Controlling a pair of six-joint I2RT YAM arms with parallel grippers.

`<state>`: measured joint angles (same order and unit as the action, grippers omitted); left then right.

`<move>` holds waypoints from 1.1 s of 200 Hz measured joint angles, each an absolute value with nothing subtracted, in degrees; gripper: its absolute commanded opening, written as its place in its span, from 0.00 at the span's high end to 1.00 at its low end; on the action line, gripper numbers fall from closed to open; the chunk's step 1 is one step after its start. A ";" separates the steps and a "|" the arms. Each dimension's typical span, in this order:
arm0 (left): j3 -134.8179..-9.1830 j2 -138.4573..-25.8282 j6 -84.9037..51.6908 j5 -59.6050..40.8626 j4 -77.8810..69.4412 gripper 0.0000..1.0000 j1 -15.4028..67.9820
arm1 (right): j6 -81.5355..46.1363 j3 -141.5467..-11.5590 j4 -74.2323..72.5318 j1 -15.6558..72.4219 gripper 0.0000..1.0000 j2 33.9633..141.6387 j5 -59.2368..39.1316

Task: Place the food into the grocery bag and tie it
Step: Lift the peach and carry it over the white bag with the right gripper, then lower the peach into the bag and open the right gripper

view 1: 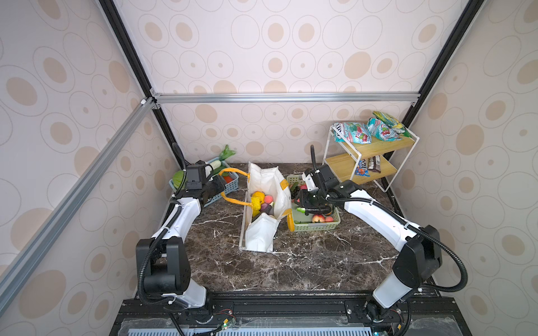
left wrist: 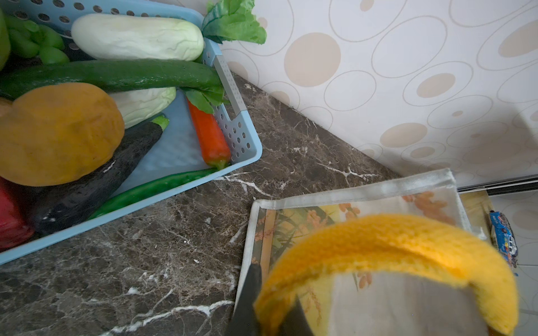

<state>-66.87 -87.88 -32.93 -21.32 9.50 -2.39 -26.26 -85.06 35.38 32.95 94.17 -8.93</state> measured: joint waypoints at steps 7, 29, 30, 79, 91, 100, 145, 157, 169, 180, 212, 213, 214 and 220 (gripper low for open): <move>-66.87 -87.88 -32.93 -21.32 9.50 0.96 -2.35 | -26.30 -85.95 35.09 33.69 0.63 94.21 -8.80; -66.87 -87.88 -32.93 -21.30 9.52 0.96 -2.28 | -26.33 -89.06 34.48 36.01 0.63 94.61 -8.23; -66.87 -87.88 -32.93 -21.32 9.50 0.96 -2.28 | -26.35 -89.25 34.46 36.16 0.63 94.63 -8.14; -66.87 -87.88 -32.91 -21.30 9.52 0.96 -2.15 | -26.30 -95.37 33.36 40.56 0.63 98.04 -7.11; -66.87 -87.88 -32.91 -21.30 9.52 0.96 -2.13 | -26.28 -96.79 33.26 41.47 0.63 99.68 -7.07; -66.87 -87.88 -32.91 -21.30 9.52 0.96 -2.13 | -26.28 -97.76 33.23 42.09 0.63 101.08 -7.05; -66.87 -87.88 -32.91 -21.30 9.52 0.96 -2.13 | -26.04 -101.27 33.47 44.23 0.63 107.59 -7.05; -66.87 -87.88 -32.88 -21.28 9.52 0.96 -2.13 | -26.04 -101.62 33.45 44.40 0.63 108.73 -7.07; -66.87 -87.88 -32.88 -21.26 9.52 0.96 -2.13 | -26.02 -101.80 33.65 44.56 0.63 109.58 -7.05; -66.87 -87.88 -32.88 -21.21 9.52 0.96 -2.13 | -26.02 -102.04 33.87 44.56 0.63 110.41 -7.03; -66.87 -87.88 -32.88 -21.10 9.52 0.96 -2.13 | -25.82 -102.28 34.22 44.58 0.63 112.66 -7.03; -66.87 -87.88 -32.88 -21.10 9.54 0.96 -2.13 | -25.85 -102.28 34.24 44.58 0.63 112.75 -7.03; -66.87 -87.88 -32.88 -21.10 9.52 0.96 -2.13 | -25.85 -102.28 34.26 44.58 0.63 112.79 -7.03; -66.87 -87.88 -32.88 -21.10 9.54 0.96 -2.13 | -25.85 -102.28 34.35 44.58 0.63 113.16 -7.01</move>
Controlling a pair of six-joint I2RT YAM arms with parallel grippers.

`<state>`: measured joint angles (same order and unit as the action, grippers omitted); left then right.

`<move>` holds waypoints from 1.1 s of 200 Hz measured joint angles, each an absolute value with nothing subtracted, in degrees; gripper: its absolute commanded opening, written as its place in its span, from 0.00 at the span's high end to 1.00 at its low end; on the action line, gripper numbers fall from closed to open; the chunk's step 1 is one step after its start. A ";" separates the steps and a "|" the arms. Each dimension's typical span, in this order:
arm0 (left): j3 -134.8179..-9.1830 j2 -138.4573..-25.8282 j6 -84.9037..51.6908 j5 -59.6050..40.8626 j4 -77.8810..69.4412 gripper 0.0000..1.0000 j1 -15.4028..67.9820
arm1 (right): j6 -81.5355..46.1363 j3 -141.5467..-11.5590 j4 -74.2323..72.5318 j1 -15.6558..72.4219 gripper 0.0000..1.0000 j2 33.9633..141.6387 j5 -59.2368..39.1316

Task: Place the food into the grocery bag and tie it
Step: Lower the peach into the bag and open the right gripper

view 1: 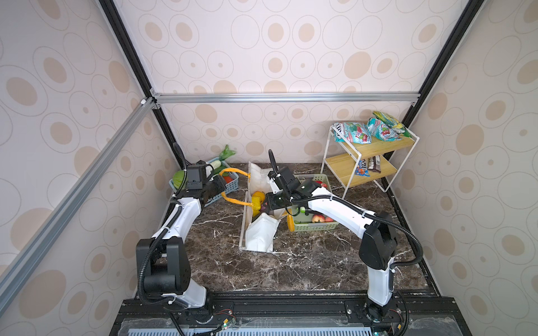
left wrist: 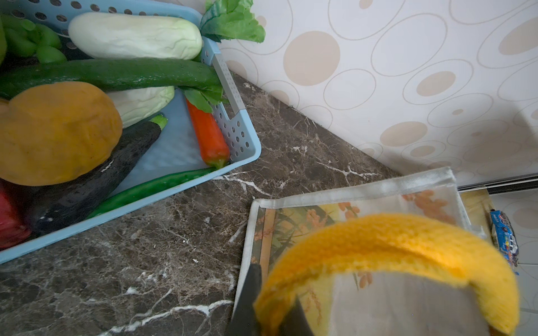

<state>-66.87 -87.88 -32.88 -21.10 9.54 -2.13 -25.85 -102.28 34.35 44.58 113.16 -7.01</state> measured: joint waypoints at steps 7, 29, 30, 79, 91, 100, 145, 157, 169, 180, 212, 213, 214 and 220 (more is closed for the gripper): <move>-66.87 -87.88 -32.88 -21.10 9.54 0.96 -2.13 | -25.80 -102.28 34.39 44.58 0.63 113.62 -7.01; -66.87 -87.88 -32.84 -21.10 9.52 0.96 -2.13 | -25.82 -102.32 34.44 44.58 0.63 115.13 -6.85; -66.87 -87.88 -32.84 -21.10 9.54 0.96 -2.13 | -25.82 -102.35 34.44 44.58 0.63 115.22 -6.87; -66.89 -87.88 -32.47 -21.10 9.56 0.96 -2.13 | -25.98 -102.72 34.57 44.58 0.56 118.72 -6.83; -66.89 -87.88 -32.42 -21.10 9.56 0.96 -2.13 | -25.98 -103.31 34.81 44.58 0.54 119.55 -6.85; -66.89 -87.88 -32.32 -21.10 9.56 0.96 -2.13 | -26.09 -103.68 34.81 44.58 0.52 120.05 -6.85; -66.89 -87.88 -32.08 -21.10 9.58 0.96 -2.13 | -26.04 -104.31 35.24 44.58 0.47 120.44 -6.85; -66.89 -87.88 -32.05 -21.10 9.61 0.96 -2.13 | -25.96 -104.64 35.55 44.58 0.46 120.42 -6.83; -66.89 -87.88 -32.03 -21.08 9.63 0.96 -2.13 | -25.80 -105.08 35.73 44.58 0.45 120.42 -6.85; -66.89 -87.88 -32.03 -21.06 9.72 0.96 -2.13 | -25.65 -105.34 35.75 44.58 0.44 120.42 -6.83; -66.89 -87.88 -32.03 -21.06 9.98 0.96 -2.13 | -25.30 -105.47 36.18 44.58 0.43 119.98 -6.35; -66.89 -87.88 -32.03 -21.06 9.98 0.96 -2.13 | -25.30 -105.45 36.18 44.58 0.43 119.96 -6.33; -66.89 -87.88 -32.03 -21.06 9.98 0.96 -2.13 | -25.26 -105.45 36.25 44.58 0.43 119.94 -6.33; -66.89 -87.88 -32.03 -21.06 9.98 0.96 -2.13 | -25.19 -105.43 36.40 44.56 0.43 119.52 -6.15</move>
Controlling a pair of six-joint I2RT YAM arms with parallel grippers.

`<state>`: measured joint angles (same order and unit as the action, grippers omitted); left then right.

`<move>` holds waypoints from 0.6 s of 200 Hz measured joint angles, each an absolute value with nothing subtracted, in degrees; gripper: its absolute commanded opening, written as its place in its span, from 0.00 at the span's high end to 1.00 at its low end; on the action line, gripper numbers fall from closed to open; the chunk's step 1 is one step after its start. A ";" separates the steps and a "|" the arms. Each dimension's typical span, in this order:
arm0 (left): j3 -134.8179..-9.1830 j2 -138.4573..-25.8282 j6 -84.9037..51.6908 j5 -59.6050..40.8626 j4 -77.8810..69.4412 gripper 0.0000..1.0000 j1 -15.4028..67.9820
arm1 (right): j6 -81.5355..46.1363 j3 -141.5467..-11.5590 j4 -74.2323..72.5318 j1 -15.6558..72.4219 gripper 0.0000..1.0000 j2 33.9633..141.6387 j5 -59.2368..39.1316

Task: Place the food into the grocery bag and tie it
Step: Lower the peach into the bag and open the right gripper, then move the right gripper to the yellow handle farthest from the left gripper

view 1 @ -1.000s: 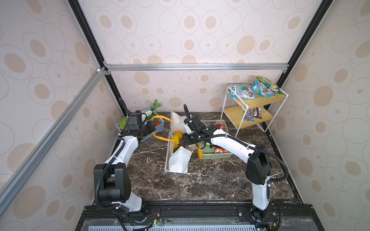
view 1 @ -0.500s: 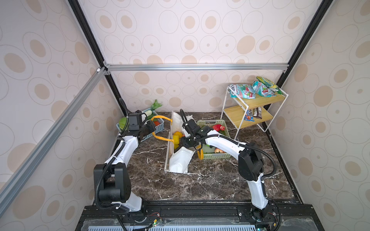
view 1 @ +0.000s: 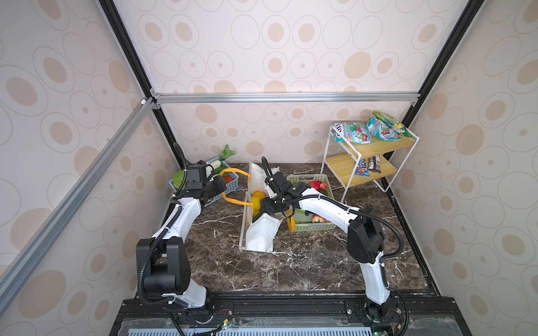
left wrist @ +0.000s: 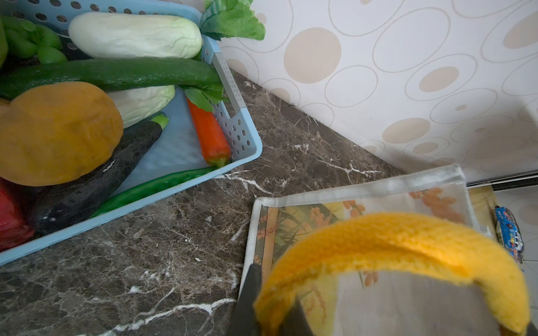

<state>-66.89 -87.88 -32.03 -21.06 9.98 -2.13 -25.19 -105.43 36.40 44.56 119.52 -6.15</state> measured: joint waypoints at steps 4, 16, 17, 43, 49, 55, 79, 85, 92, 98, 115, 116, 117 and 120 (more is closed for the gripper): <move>-66.89 -87.88 -32.03 -21.06 9.98 0.96 -2.13 | -25.15 -105.41 36.53 44.56 0.43 119.17 -6.07; -66.89 -87.88 -32.03 -21.02 10.00 0.96 -2.13 | -24.99 -105.01 36.75 44.56 0.43 117.60 -5.67; -66.89 -87.88 -32.03 -21.02 10.00 0.96 -2.13 | -24.99 -104.99 36.80 44.56 0.43 117.47 -5.58; -66.92 -87.88 -32.03 -20.64 10.02 0.96 -2.13 | -24.75 -102.96 36.58 44.31 0.42 111.33 -4.05; -66.92 -87.88 -32.03 -20.58 10.02 0.96 -2.13 | -24.69 -102.24 36.36 44.25 0.42 109.56 -3.75; -66.96 -87.88 -32.03 -20.47 10.04 0.96 -2.13 | -24.56 -101.58 36.23 44.12 0.42 107.79 -3.29; -67.22 -87.88 -32.03 -20.36 10.13 0.96 -2.13 | -24.32 -98.30 34.87 43.09 0.42 101.14 -2.09; -67.33 -87.88 -32.05 -20.34 10.15 0.96 -2.13 | -24.32 -97.21 34.37 42.63 0.42 99.61 -1.80; -67.48 -87.88 -32.05 -20.34 10.20 0.96 -2.13 | -24.34 -95.83 33.89 42.02 0.42 97.97 -1.54; -67.64 -87.88 -32.05 -20.32 10.24 0.96 -2.13 | -24.34 -94.65 33.69 41.41 0.42 96.77 -1.39; -67.90 -87.88 -32.05 -20.21 10.31 0.96 -2.13 | -24.53 -91.11 33.08 39.20 0.42 94.04 -1.08; -67.92 -87.88 -32.05 -20.21 10.31 0.96 -2.13 | -24.56 -90.87 33.08 39.05 0.42 93.86 -1.04; -67.92 -87.88 -32.05 -20.23 10.33 0.96 -2.13 | -24.56 -90.70 33.08 38.96 0.42 93.76 -1.02; -67.92 -87.88 -32.05 -20.18 10.35 0.96 -2.13 | -24.58 -89.82 32.93 38.39 0.42 93.27 -0.86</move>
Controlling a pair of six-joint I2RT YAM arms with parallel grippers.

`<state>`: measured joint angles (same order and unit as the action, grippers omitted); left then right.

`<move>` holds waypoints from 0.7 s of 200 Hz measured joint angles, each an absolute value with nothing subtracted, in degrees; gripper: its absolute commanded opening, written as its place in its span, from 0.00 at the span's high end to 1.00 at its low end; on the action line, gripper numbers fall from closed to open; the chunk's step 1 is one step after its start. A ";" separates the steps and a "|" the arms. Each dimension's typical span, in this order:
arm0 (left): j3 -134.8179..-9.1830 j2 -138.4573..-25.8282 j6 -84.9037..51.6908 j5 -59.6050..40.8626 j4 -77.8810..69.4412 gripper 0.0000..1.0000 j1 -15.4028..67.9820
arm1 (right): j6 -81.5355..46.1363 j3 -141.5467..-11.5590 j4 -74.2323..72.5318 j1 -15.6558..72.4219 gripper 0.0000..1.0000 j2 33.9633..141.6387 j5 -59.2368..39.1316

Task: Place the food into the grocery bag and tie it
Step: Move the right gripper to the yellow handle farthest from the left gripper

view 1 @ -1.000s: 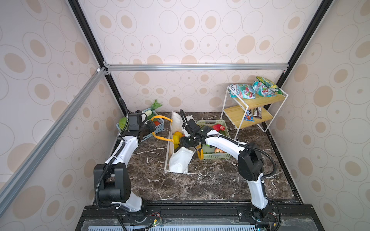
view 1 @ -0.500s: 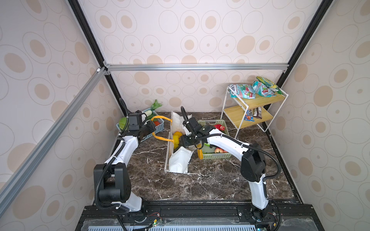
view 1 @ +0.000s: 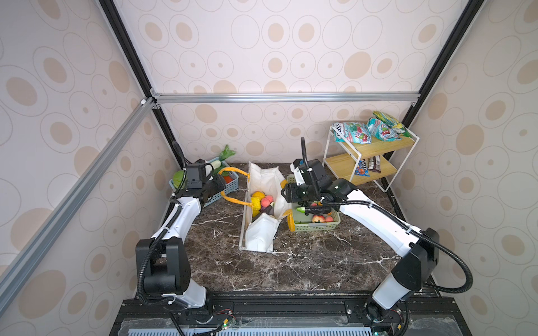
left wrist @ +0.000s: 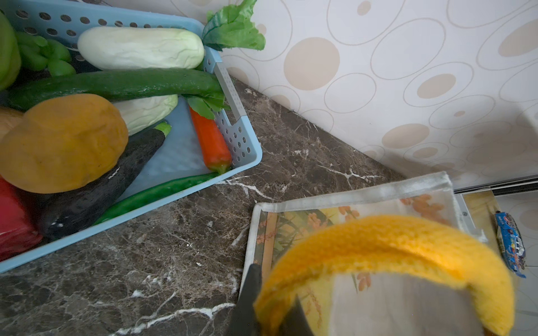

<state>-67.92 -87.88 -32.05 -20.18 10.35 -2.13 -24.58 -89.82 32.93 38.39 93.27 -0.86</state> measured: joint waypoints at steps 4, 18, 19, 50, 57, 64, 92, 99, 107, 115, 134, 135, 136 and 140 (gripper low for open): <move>-67.94 -87.88 -32.05 -20.18 10.41 0.96 -2.13 | -24.60 -88.97 32.80 37.98 0.42 92.82 -0.82; -67.94 -87.88 -32.05 -20.03 10.57 0.96 -2.13 | -24.91 -85.36 32.32 36.10 0.42 91.20 -0.34; -67.96 -87.88 -32.05 -20.01 10.61 0.96 -2.13 | -24.99 -85.01 32.21 35.88 0.42 91.05 -0.27; -68.14 -87.88 -32.05 -19.79 11.31 0.96 -2.22 | -26.13 -77.82 31.33 32.75 0.42 88.58 0.05; -68.14 -87.85 -32.05 -19.75 11.35 0.96 -2.37 | -26.39 -76.44 31.20 32.36 0.43 88.16 0.08; -68.14 -87.85 -32.08 -19.73 11.33 0.96 -2.66 | -26.65 -75.07 30.89 32.05 0.43 87.81 0.08; -68.14 -87.74 -32.10 -19.84 11.33 0.97 -3.92 | -27.29 -72.29 30.35 31.81 0.46 87.66 -0.27; -68.12 -87.61 -32.10 -19.86 11.35 0.97 -4.43 | -27.44 -72.10 30.35 31.81 0.47 87.77 -0.51; -68.12 -87.42 -32.10 -19.88 11.38 0.97 -4.99 | -27.64 -72.05 30.11 31.81 0.48 88.01 -1.13; -68.12 -87.13 -32.10 -19.90 11.42 0.97 -5.61 | -27.81 -72.05 29.54 31.81 0.48 88.47 -1.78; -68.10 -86.30 -32.10 -20.05 11.42 0.96 -7.18 | -28.29 -72.05 27.70 31.88 0.49 90.52 -3.44; -68.10 -86.26 -32.10 -20.05 11.42 0.97 -7.22 | -28.32 -72.05 27.64 31.88 0.49 90.61 -3.51; -68.10 -86.19 -32.10 -20.05 11.44 0.97 -7.33 | -28.36 -72.05 27.46 31.90 0.49 90.78 -3.64; -68.10 -86.04 -32.10 -20.10 11.44 0.97 -7.60 | -28.49 -72.05 27.05 31.99 0.48 91.46 -3.97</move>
<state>-68.10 -86.04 -32.10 -20.10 11.44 -7.60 -28.49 -72.05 27.05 31.99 91.46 -3.97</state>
